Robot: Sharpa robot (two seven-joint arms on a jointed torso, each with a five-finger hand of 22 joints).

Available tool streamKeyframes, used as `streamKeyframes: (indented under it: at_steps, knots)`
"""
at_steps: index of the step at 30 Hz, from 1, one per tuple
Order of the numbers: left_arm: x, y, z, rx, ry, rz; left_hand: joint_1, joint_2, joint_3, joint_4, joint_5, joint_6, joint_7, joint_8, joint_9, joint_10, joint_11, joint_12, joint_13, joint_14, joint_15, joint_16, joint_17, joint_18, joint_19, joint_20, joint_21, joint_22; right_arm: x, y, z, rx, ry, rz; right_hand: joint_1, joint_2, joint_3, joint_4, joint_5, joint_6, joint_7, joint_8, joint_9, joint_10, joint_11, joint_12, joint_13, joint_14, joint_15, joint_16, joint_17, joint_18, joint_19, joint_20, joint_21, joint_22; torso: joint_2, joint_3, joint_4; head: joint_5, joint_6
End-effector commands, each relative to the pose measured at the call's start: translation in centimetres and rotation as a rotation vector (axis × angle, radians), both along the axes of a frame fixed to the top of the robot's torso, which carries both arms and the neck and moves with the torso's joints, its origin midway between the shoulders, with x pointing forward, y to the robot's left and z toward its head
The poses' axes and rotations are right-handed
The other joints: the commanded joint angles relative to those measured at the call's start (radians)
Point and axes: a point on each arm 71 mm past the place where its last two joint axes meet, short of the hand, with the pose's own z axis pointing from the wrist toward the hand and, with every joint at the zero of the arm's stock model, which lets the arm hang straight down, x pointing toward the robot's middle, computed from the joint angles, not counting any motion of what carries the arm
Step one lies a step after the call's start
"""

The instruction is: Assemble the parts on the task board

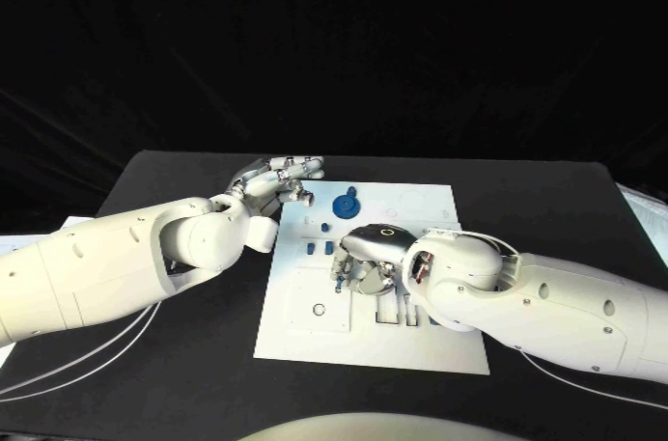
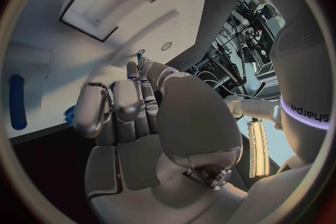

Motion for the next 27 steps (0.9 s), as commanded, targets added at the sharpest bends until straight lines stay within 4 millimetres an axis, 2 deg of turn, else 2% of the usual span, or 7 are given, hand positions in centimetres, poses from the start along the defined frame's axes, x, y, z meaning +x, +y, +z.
streamKeyframes:
  at_steps: [1, 16, 22, 27]
  knots:
    - [-0.08, -0.23, 0.13, -0.009, -0.007, -0.019, -0.001, 0.008, -0.005, 0.000, -0.004, -0.005, -0.001, 0.006, -0.002, -0.004, -0.001, 0.002, 0.001, -0.008, -0.001, 0.006, -0.001, 0.009, -0.003, -0.001, -0.004, -0.001, -0.26, 0.10, -0.58, -0.038, 0.011, 0.018, -0.006, 0.006, -0.004, -0.002, 0.006, 0.005, 0.000, 0.004, 0.001, 0.005, 0.001, -0.006, 0.000, 0.036, -0.002, 0.005, 0.002, -0.020, 0.004, 0.000, 0.005, 0.002, 0.000, 0.0002, 0.0000, 0.001, -0.001]
    - [-0.05, -0.13, 0.09, -0.007, -0.004, -0.020, -0.001, 0.008, -0.005, 0.000, -0.004, -0.005, -0.001, 0.006, -0.002, -0.004, -0.001, 0.002, 0.001, -0.008, -0.001, 0.006, -0.001, 0.009, -0.003, -0.001, -0.004, -0.001, -0.37, 0.32, -0.72, -0.052, 0.004, 0.022, -0.006, 0.006, -0.004, -0.002, 0.006, 0.006, -0.001, 0.004, 0.002, 0.006, 0.001, -0.006, 0.000, 0.036, -0.003, 0.006, 0.003, -0.021, 0.004, 0.000, 0.005, 0.002, 0.000, 0.0014, -0.0012, 0.001, -0.004]
    - [-0.07, -0.13, 0.08, -0.007, -0.002, -0.020, -0.001, 0.008, -0.005, 0.000, -0.004, -0.005, -0.001, 0.006, -0.002, -0.004, -0.001, 0.002, 0.001, -0.008, -0.001, 0.006, -0.001, 0.009, -0.003, -0.001, -0.004, -0.001, -0.47, 0.52, -0.91, -0.076, 0.005, 0.019, -0.012, 0.003, -0.013, -0.003, 0.005, 0.006, -0.001, 0.004, 0.003, 0.005, 0.001, -0.010, 0.000, 0.034, -0.002, 0.004, -0.002, -0.020, 0.002, 0.001, 0.004, 0.000, 0.000, 0.0002, -0.0004, -0.001, -0.004]
    - [-0.08, -0.13, 0.09, -0.006, -0.003, -0.018, -0.001, 0.008, -0.005, 0.000, -0.004, -0.005, -0.001, 0.006, -0.002, -0.004, -0.001, 0.002, 0.001, -0.008, -0.001, 0.006, -0.001, 0.009, -0.003, -0.001, -0.004, -0.001, -0.33, 0.37, -1.33, -0.122, 0.014, -0.002, -0.041, -0.008, -0.039, 0.010, 0.014, -0.018, 0.007, -0.010, 0.000, -0.030, 0.013, -0.032, -0.006, 0.031, 0.007, 0.005, -0.005, -0.018, -0.006, 0.007, -0.001, -0.008, 0.000, -0.0001, -0.0001, -0.001, -0.005]
